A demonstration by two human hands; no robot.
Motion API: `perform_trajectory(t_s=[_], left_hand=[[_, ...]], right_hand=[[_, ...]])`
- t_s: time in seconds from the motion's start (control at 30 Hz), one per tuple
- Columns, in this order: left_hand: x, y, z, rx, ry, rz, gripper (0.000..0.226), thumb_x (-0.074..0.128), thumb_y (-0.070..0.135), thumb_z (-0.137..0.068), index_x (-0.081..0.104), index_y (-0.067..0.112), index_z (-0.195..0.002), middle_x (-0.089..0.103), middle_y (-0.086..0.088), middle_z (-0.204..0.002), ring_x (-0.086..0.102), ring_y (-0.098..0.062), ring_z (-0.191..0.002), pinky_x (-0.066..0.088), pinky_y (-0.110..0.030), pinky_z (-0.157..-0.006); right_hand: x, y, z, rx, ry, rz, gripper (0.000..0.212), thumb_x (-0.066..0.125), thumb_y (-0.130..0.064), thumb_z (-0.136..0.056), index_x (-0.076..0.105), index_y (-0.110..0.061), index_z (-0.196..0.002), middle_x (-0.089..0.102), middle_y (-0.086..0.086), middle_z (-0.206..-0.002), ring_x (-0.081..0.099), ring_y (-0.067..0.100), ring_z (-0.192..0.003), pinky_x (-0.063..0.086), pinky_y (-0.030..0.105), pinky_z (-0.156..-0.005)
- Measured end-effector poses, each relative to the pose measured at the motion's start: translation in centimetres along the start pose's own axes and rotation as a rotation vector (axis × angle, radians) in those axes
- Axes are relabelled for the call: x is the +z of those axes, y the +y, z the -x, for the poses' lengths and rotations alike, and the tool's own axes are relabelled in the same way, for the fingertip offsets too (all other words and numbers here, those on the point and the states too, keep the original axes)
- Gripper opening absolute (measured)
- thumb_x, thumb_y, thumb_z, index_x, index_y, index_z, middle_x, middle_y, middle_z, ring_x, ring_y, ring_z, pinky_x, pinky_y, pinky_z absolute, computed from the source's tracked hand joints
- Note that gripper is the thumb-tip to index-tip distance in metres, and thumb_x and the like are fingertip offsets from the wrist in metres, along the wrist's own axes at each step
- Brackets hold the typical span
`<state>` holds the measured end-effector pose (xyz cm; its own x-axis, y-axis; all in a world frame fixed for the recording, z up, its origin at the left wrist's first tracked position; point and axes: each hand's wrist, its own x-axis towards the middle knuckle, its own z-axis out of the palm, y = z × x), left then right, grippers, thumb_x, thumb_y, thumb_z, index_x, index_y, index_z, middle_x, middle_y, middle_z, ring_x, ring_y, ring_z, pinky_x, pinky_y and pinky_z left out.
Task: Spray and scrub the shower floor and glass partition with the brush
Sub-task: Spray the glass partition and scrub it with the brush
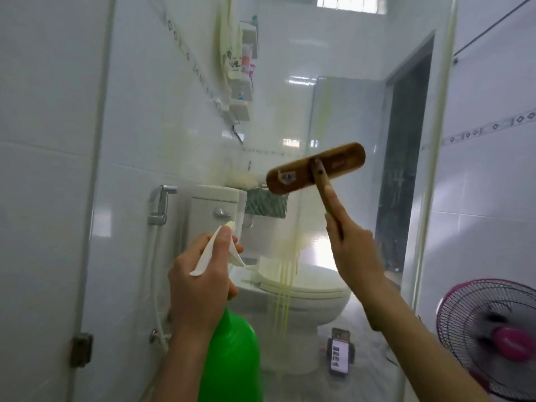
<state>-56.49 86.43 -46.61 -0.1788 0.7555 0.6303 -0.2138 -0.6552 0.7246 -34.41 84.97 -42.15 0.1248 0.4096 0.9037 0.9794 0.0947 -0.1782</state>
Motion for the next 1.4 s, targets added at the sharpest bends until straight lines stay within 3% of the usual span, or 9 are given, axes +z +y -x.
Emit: perform_trajectory(t_s=[0.1,0.3,0.5,0.7,0.83,0.93,1.13,1.3,1.4], left_hand=[[1.0,0.8,-0.4,0.015,-0.005,0.016,0.038,0.052,0.031,-0.1,0.073,0.008,-0.078,0.057,0.003,-0.044,0.049,-0.007,-0.035,0.041,-0.014,-0.038],[3.1,3.6,-2.9,-0.013,-0.049,0.055,0.037,0.053,0.033,-0.101,0.075,0.012,-0.081,0.059,0.007,-0.045,0.048,-0.006,-0.036,0.04,-0.013,-0.039],[3.5,6.4,-5.7,0.066,-0.034,0.074,0.04,0.053,0.038,-0.102,0.074,0.02,-0.072,0.075,-0.001,-0.072,0.045,-0.011,-0.035,0.042,-0.023,-0.044],[3.2,7.0,-6.4,0.102,-0.031,0.058,0.042,0.053,0.041,-0.101,0.075,0.028,-0.069,0.074,-0.005,-0.069,0.047,-0.011,-0.036,0.043,-0.025,-0.045],[3.4,6.9,-6.2,0.108,-0.038,0.059,0.041,0.052,0.038,-0.101,0.075,0.022,-0.071,0.068,-0.004,-0.056,0.046,-0.009,-0.035,0.043,-0.016,-0.041],[3.9,6.4,-5.9,0.096,-0.058,0.073,0.041,0.053,0.038,-0.101,0.076,0.021,-0.071,0.073,-0.006,-0.065,0.045,-0.011,-0.035,0.044,-0.023,-0.044],[4.5,5.6,-5.4,0.078,-0.07,0.049,0.041,0.053,0.04,-0.101,0.074,0.026,-0.068,0.072,-0.022,-0.074,0.046,-0.015,-0.035,0.042,-0.028,-0.051],[4.4,5.6,-6.0,0.07,-0.058,0.069,0.043,0.054,0.038,-0.1,0.074,0.022,-0.065,0.073,-0.015,-0.072,0.044,-0.014,-0.035,0.042,-0.023,-0.043],[3.8,5.5,-6.2,0.075,-0.046,0.056,0.04,0.053,0.037,-0.101,0.075,0.02,-0.072,0.074,-0.01,-0.071,0.045,-0.01,-0.036,0.042,-0.02,-0.042]], right_hand=[[-1.5,-0.3,-7.1,-0.038,0.107,-0.037,0.051,0.034,-0.033,-0.102,0.015,-0.045,-0.148,0.061,-0.001,-0.078,0.059,0.014,-0.057,0.057,0.025,-0.063],[-1.5,2.0,0.2,0.055,0.038,-0.034,0.055,0.022,-0.048,-0.096,0.003,-0.053,-0.146,0.054,0.007,-0.058,0.054,0.018,-0.044,0.054,0.035,-0.046],[-5.3,0.0,-15.1,-0.063,0.211,0.001,0.053,0.034,-0.028,-0.104,0.012,-0.044,-0.15,0.055,0.013,-0.067,0.055,0.024,-0.054,0.054,0.044,-0.057],[-3.1,2.5,-4.5,0.03,0.112,-0.066,0.056,0.033,-0.033,-0.1,0.008,-0.045,-0.149,0.052,0.007,-0.059,0.053,0.02,-0.045,0.054,0.036,-0.048],[-3.7,1.2,-11.4,-0.064,0.181,-0.011,0.056,0.035,-0.028,-0.103,0.009,-0.04,-0.151,0.049,0.008,-0.059,0.051,0.021,-0.048,0.053,0.036,-0.05],[-3.8,0.1,-15.0,-0.088,0.221,-0.025,0.054,0.035,-0.027,-0.104,0.011,-0.038,-0.151,0.051,0.009,-0.064,0.05,0.018,-0.05,0.053,0.031,-0.052],[0.2,2.1,-3.1,0.021,0.179,-0.123,0.056,0.033,-0.034,-0.099,0.009,-0.04,-0.149,0.047,0.0,-0.054,0.042,0.009,-0.039,0.042,0.016,-0.038],[-2.2,-0.3,-13.3,-0.063,0.236,-0.097,0.054,0.035,-0.027,-0.103,0.012,-0.037,-0.151,0.05,0.006,-0.061,0.048,0.016,-0.048,0.052,0.028,-0.049],[-1.9,0.8,-12.0,-0.051,0.221,-0.086,0.054,0.034,-0.031,-0.103,0.011,-0.039,-0.151,0.052,0.007,-0.061,0.052,0.019,-0.048,0.054,0.032,-0.05]])
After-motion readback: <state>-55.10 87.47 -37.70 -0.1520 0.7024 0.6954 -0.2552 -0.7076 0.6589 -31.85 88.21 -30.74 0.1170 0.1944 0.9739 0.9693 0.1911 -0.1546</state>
